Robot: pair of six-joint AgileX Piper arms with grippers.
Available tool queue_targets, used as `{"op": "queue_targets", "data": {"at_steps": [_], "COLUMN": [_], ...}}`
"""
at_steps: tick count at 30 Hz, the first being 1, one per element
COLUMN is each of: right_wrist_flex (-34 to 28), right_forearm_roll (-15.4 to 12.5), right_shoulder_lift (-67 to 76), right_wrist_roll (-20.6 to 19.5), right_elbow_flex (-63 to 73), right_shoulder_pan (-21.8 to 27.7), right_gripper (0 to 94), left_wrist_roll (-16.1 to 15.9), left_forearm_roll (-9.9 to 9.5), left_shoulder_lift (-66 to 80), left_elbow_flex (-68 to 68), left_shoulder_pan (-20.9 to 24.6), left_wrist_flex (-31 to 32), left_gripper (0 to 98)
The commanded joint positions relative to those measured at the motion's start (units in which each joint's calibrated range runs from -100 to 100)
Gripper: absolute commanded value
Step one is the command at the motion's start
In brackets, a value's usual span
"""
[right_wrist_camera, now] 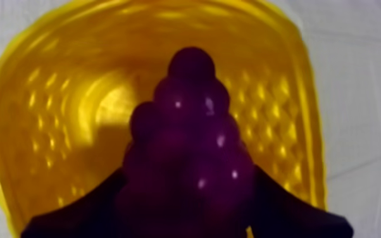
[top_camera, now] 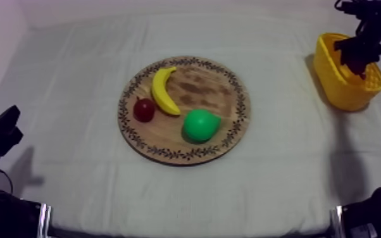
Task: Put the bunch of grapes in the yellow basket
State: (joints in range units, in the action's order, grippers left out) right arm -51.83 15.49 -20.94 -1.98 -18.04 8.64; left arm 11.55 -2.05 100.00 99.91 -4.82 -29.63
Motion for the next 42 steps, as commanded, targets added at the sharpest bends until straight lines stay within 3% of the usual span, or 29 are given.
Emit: {"op": "queue_targets", "data": {"at_steps": [1,7,19,32,42], "right_wrist_flex": [0.1,0.5,0.1,5.3,11.7], "right_forearm_roll": [0.1,0.2,-0.4,-0.1,0.3], "right_shoulder_lift": [-0.6,-2.0,2.1,16.7,30.1], "right_wrist_roll": [0.2,0.5,1.9,1.6,0.9], "right_elbow_flex": [0.1,0.8,1.9,-9.3,-22.0], "right_shoulder_pan": [0.0,-0.1,0.4,0.1,0.4], "right_gripper": [59.2,67.7,66.6,52.9,48.5], "left_wrist_roll": [0.0,0.0,0.0,0.0,0.0], "left_forearm_roll": [-0.02,-0.02,-0.02,-0.02,-0.02], "left_shoulder_lift": [0.0,0.0,0.0,0.0,0.0], "left_elbow_flex": [0.0,0.0,0.0,0.0,0.0], "left_shoulder_pan": [0.0,0.0,0.0,0.0,0.0], "left_wrist_flex": [0.0,0.0,0.0,0.0,0.0], "left_gripper": [0.1,0.1,0.1,0.1,0.1]}}
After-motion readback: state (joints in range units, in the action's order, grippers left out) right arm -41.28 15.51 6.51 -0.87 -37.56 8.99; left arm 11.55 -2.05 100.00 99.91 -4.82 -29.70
